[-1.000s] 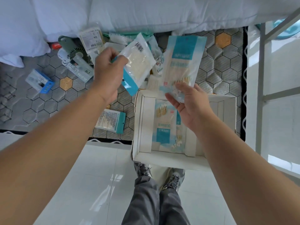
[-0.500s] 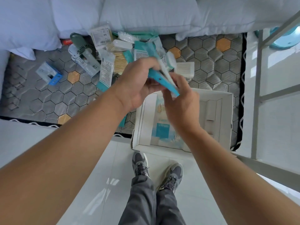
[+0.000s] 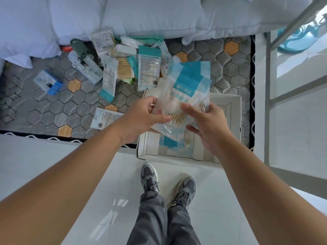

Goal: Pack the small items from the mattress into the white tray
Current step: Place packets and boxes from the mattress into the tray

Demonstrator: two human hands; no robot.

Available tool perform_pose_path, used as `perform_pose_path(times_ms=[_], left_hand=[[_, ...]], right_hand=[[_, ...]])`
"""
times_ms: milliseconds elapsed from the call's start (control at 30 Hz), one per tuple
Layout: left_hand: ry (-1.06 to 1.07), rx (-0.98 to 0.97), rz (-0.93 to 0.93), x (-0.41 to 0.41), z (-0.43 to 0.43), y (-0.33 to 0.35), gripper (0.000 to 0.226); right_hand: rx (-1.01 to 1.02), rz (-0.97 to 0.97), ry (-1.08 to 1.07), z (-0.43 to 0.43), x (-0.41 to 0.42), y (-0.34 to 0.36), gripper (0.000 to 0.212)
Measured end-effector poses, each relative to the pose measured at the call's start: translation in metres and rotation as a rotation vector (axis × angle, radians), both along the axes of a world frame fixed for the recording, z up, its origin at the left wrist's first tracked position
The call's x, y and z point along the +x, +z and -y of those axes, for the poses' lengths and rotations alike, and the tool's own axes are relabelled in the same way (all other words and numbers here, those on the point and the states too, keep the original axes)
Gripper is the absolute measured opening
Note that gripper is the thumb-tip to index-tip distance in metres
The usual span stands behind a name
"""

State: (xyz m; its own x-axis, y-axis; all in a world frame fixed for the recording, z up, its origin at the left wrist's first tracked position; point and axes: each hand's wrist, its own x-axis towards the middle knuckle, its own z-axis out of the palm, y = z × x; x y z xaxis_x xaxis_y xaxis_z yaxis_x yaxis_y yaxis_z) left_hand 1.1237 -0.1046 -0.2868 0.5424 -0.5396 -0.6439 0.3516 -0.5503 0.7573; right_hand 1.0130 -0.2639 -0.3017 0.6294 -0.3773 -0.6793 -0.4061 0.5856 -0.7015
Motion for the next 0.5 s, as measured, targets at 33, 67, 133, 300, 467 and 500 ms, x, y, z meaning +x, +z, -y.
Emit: perform_pose_path(times_ms=[33,67,133,300,467,500], left_hand=[[0.027,0.013,-0.024,-0.003,-0.002,-0.004,0.035],[0.047,0.033,-0.03,-0.006,-0.004,-0.008,0.035],[0.051,0.091,0.008,-0.012,-0.008,-0.013,0.036],[-0.131,0.316,0.422,-0.036,-0.009,-0.022,0.036],[-0.183,0.483,0.521,-0.059,-0.009,-0.06,0.058],[-0.182,0.496,0.498,-0.062,-0.007,-0.068,0.06]], right_hand=[[0.007,-0.003,-0.019,-0.001,-0.003,-0.002,0.028],[0.017,-0.011,-0.043,0.0,-0.007,-0.004,0.025],[0.023,-0.038,-0.08,0.002,-0.015,-0.012,0.021],[-0.044,-0.148,-0.037,0.004,-0.042,-0.032,0.024],[-0.265,-0.345,-0.064,-0.003,-0.072,-0.048,0.02],[-0.276,-0.362,-0.104,-0.004,-0.075,-0.05,0.019]])
